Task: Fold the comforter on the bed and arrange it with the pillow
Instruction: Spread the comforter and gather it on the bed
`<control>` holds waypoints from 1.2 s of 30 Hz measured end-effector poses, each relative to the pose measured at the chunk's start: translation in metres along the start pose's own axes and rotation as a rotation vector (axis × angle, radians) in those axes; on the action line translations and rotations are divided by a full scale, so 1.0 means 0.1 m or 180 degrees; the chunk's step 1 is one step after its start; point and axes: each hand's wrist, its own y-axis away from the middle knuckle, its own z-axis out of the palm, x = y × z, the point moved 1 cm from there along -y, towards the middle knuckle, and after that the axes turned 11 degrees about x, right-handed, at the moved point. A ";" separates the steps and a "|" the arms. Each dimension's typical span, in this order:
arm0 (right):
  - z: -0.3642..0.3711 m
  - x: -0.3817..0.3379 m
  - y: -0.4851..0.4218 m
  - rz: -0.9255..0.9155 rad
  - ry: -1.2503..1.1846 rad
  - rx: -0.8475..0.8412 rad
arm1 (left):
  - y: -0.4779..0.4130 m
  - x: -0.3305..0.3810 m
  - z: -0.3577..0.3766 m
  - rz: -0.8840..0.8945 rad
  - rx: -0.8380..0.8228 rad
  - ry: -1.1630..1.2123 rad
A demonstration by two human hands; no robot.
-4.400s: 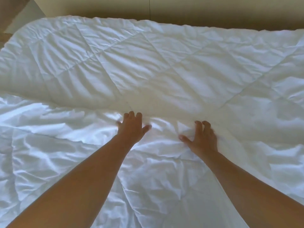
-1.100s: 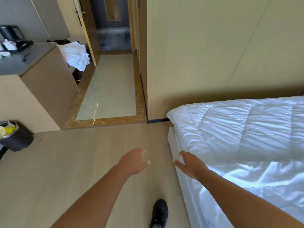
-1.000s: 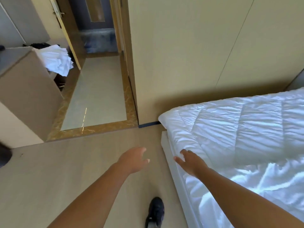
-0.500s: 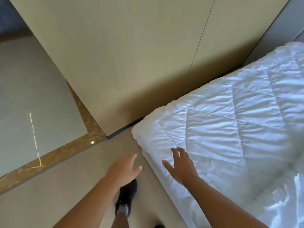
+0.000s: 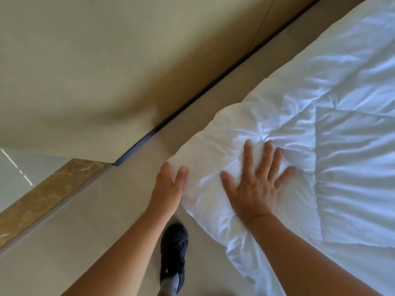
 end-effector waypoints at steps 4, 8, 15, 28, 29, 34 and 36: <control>0.16 0.11 -0.01 -0.0110 -0.0124 0.0183 | -0.35 -0.08 0.26 -0.1595 -0.0310 0.1437; 0.28 0.16 0.00 -0.0211 -0.0186 0.0345 | -0.41 -0.09 0.40 -0.1846 -0.0587 0.2425; 0.13 0.12 0.00 -0.0180 -0.0154 0.0124 | -0.08 0.13 0.19 -0.1921 -0.0668 0.3439; -2.22 0.04 0.47 0.1581 -0.2506 -0.0863 | 1.99 1.89 -0.93 -0.0877 -0.1358 0.3126; -2.50 0.08 0.55 0.1715 -0.2747 -0.0762 | 2.19 2.04 -0.96 -0.0759 -0.1368 0.2999; -3.58 0.40 1.21 0.2083 -0.4176 -0.0343 | 3.31 2.70 -0.91 -0.0051 -0.1594 0.2387; -3.93 0.62 1.50 0.2049 -0.4794 -0.0118 | 3.79 2.92 -0.79 0.0166 -0.1817 0.2250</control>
